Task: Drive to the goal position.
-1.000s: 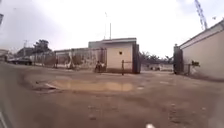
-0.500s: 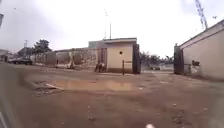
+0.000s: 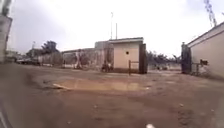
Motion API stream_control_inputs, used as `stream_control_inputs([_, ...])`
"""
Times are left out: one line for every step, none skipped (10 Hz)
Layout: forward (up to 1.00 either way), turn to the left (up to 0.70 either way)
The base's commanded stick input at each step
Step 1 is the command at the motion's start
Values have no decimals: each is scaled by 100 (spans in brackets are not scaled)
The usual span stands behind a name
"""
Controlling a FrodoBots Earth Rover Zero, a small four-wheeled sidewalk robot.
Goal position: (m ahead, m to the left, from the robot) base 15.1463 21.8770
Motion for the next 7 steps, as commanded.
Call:
stream_control_inputs([0, 70])
stream_control_inputs([0, 70])
stream_control_inputs([0, 70])
stream_control_inputs([0, 70])
stream_control_inputs([0, 70])
stream_control_inputs([0, 70])
stream_control_inputs([0, 70])
